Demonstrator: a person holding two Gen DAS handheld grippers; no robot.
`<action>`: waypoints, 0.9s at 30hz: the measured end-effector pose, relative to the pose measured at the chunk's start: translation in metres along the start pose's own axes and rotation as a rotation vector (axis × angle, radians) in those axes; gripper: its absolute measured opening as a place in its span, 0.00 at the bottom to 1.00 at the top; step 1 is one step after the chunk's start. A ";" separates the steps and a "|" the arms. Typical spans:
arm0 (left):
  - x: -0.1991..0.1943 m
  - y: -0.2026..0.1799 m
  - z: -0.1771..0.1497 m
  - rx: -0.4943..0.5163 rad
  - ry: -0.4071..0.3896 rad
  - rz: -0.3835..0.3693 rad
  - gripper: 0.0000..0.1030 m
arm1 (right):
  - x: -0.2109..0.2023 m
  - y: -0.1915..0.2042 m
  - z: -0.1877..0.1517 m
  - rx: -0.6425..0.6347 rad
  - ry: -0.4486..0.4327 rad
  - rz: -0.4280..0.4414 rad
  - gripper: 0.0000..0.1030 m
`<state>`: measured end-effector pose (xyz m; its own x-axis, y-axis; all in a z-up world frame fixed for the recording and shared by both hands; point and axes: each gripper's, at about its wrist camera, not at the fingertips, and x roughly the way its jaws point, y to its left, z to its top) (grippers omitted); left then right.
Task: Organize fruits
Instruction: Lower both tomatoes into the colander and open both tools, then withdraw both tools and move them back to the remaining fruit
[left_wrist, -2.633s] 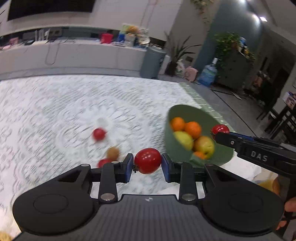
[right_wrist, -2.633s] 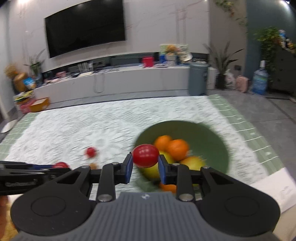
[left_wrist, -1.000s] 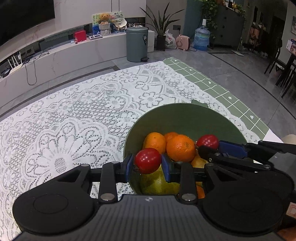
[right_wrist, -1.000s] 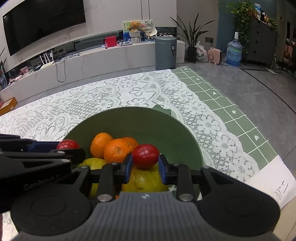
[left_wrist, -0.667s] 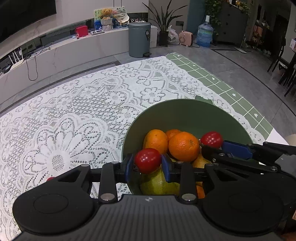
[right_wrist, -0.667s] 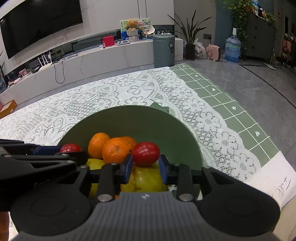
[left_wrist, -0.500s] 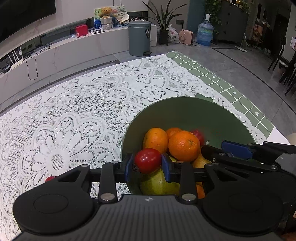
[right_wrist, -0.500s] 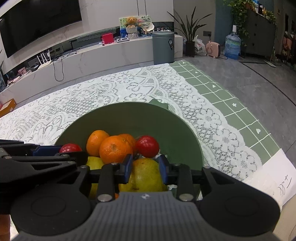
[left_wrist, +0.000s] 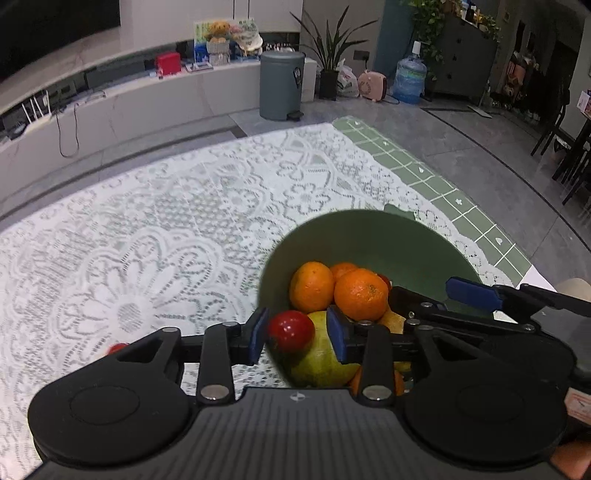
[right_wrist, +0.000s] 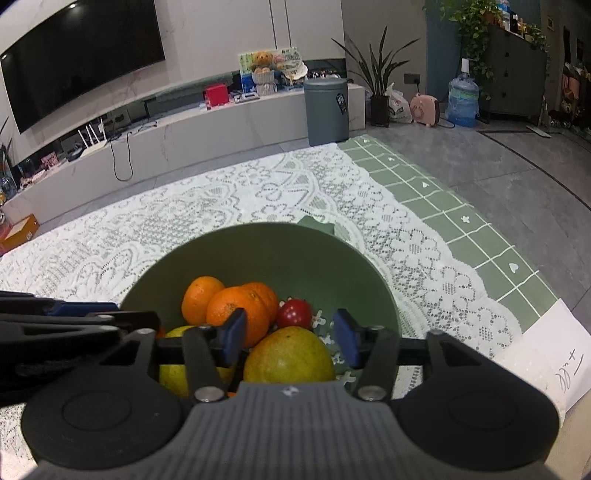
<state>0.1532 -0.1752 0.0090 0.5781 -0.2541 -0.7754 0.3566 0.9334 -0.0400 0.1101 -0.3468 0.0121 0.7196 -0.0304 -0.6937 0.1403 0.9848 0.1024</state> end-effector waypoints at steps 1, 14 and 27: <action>-0.004 0.001 0.000 0.005 -0.006 0.006 0.47 | -0.002 0.001 0.000 -0.003 -0.008 0.002 0.60; -0.065 0.032 -0.023 -0.066 -0.106 0.003 0.62 | -0.040 0.011 -0.003 -0.054 -0.153 0.008 0.92; -0.107 0.088 -0.069 -0.092 -0.199 0.089 0.70 | -0.084 0.032 -0.023 -0.015 -0.211 0.168 0.94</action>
<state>0.0723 -0.0488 0.0448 0.7407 -0.2067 -0.6392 0.2350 0.9711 -0.0417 0.0387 -0.3088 0.0568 0.8582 0.1002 -0.5035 -0.0021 0.9814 0.1918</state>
